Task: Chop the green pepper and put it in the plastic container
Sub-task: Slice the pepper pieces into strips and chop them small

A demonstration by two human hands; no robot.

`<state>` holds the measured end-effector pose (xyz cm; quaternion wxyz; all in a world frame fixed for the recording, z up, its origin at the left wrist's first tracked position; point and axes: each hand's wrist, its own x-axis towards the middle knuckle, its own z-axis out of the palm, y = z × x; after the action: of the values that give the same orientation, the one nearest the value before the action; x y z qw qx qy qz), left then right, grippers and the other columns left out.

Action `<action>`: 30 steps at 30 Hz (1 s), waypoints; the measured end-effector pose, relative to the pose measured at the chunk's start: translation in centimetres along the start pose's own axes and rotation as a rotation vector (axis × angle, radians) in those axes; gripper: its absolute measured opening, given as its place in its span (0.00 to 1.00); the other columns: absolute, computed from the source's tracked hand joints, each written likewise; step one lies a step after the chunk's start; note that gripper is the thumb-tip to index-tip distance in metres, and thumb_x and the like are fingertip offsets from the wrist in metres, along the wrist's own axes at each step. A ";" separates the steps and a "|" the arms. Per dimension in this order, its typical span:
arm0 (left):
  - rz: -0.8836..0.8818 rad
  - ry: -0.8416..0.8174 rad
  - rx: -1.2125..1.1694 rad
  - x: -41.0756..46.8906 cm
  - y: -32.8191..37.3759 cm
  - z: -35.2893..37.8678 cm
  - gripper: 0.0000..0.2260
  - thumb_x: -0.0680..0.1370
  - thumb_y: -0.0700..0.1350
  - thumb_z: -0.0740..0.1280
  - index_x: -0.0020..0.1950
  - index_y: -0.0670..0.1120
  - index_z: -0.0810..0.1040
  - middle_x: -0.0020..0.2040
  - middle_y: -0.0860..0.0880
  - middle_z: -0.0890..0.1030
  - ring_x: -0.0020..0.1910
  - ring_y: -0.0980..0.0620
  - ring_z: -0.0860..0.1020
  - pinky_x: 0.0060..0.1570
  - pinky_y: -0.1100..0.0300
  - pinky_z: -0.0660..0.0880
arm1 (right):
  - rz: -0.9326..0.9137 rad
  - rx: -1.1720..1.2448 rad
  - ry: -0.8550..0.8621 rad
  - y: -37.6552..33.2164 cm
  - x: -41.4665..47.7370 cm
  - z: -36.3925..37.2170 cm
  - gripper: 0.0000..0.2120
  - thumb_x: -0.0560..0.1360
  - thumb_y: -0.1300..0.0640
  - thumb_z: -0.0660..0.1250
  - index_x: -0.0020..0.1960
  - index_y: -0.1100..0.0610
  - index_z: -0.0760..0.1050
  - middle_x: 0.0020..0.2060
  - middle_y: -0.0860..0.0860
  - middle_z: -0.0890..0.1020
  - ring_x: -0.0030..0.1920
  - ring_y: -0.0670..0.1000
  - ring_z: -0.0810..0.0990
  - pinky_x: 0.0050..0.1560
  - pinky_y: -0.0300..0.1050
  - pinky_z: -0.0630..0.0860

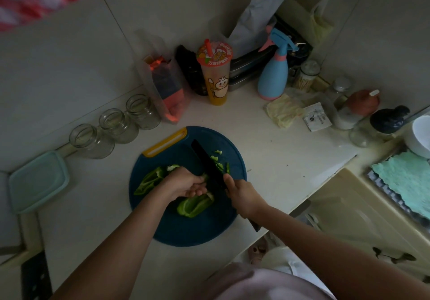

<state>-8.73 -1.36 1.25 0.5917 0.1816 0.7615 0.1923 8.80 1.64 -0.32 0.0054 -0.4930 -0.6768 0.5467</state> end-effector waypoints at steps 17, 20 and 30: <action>-0.044 0.053 0.099 0.1 0.7 1.3 0.08 0.77 0.39 0.64 0.40 0.39 0.79 0.25 0.48 0.80 0.20 0.58 0.74 0.22 0.68 0.67 | -0.161 -0.227 0.011 0.7 -1.4 0.4 0.23 0.82 0.44 0.47 0.33 0.53 0.62 0.27 0.49 0.69 0.29 0.48 0.68 0.38 0.43 0.64; -0.044 0.059 0.113 0.3 0.6 1.3 0.09 0.77 0.39 0.64 0.39 0.39 0.79 0.25 0.48 0.80 0.20 0.59 0.73 0.21 0.68 0.66 | -0.141 -0.173 0.003 0.5 -1.4 0.4 0.24 0.83 0.46 0.47 0.32 0.54 0.61 0.27 0.50 0.69 0.28 0.47 0.67 0.38 0.43 0.64; -0.033 0.058 0.124 0.4 0.4 1.2 0.10 0.76 0.40 0.65 0.35 0.41 0.79 0.25 0.49 0.80 0.21 0.58 0.73 0.23 0.68 0.66 | -0.150 -0.269 0.044 -0.4 0.5 2.2 0.22 0.82 0.44 0.44 0.37 0.53 0.67 0.33 0.53 0.74 0.37 0.57 0.77 0.40 0.51 0.72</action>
<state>-7.65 -0.71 0.81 0.5599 0.1998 0.7918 0.1401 7.09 0.39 -1.15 -0.0048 -0.4492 -0.7785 0.4383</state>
